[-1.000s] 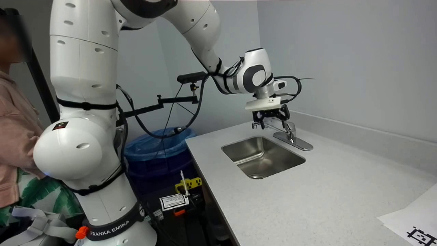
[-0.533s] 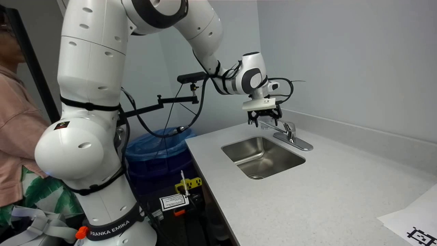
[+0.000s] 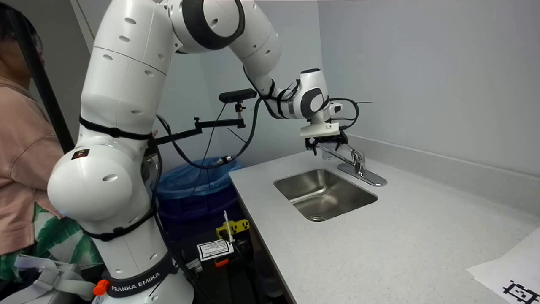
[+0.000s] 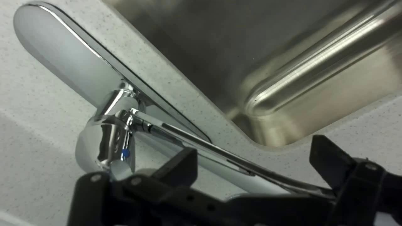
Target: Turn the tap nozzle to the left and the tap handle to the right
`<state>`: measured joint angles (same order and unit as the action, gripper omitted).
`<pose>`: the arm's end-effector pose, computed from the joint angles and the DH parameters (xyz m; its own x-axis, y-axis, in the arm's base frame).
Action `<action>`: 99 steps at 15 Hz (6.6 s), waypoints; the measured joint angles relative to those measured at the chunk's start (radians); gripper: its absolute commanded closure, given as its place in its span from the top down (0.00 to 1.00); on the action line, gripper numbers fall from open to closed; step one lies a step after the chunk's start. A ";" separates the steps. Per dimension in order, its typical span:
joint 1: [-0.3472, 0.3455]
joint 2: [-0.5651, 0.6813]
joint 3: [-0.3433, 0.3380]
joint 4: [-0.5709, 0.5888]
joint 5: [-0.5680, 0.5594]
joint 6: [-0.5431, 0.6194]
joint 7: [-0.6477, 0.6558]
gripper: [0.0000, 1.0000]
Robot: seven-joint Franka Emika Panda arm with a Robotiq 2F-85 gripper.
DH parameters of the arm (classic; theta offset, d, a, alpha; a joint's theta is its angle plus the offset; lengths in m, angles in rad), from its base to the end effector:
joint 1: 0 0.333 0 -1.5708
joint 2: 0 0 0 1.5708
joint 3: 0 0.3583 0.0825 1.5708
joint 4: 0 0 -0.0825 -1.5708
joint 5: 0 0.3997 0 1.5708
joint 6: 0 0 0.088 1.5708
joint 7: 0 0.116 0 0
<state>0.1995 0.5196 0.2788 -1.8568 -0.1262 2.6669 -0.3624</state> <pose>0.6326 0.3090 0.2984 0.5930 0.7445 0.3068 0.7672 -0.6380 0.0653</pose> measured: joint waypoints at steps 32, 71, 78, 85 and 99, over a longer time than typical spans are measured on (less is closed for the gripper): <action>-0.021 -0.110 -0.052 -0.017 0.010 -0.225 0.000 1.00; 0.046 -0.034 -0.223 -0.098 -0.155 0.180 0.210 1.00; 0.028 -0.068 -0.177 -0.112 -0.132 0.171 0.210 1.00; -0.004 -0.191 -0.130 -0.127 -0.082 0.080 0.188 1.00; -0.073 -0.497 -0.066 -0.403 0.366 0.040 -0.120 1.00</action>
<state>0.1262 0.0227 0.2127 -2.2601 0.2393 2.7072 -0.4824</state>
